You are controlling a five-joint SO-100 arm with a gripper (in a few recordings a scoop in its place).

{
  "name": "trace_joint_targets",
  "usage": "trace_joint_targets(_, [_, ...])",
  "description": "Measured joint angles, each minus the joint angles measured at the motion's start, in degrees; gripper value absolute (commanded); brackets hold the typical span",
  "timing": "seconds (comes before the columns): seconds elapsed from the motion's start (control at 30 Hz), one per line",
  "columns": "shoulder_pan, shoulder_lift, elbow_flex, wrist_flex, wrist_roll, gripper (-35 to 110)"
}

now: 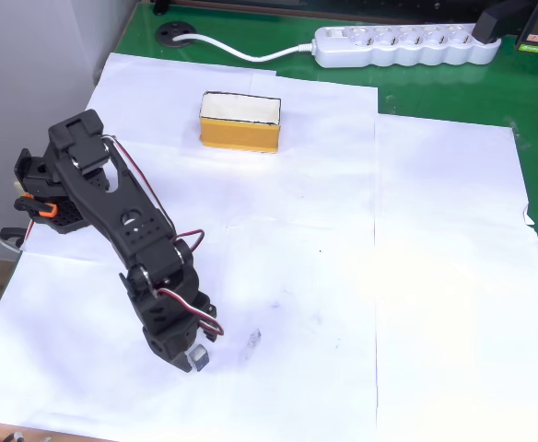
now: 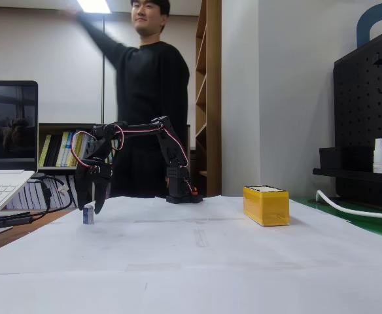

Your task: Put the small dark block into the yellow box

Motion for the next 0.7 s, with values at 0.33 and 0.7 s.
trace_joint_targets(0.33, [0.0, 0.6, 0.0, -0.2, -0.7, 10])
trace_joint_targets(0.7, [-0.1, 0.6, 0.0, -0.2, -0.4, 0])
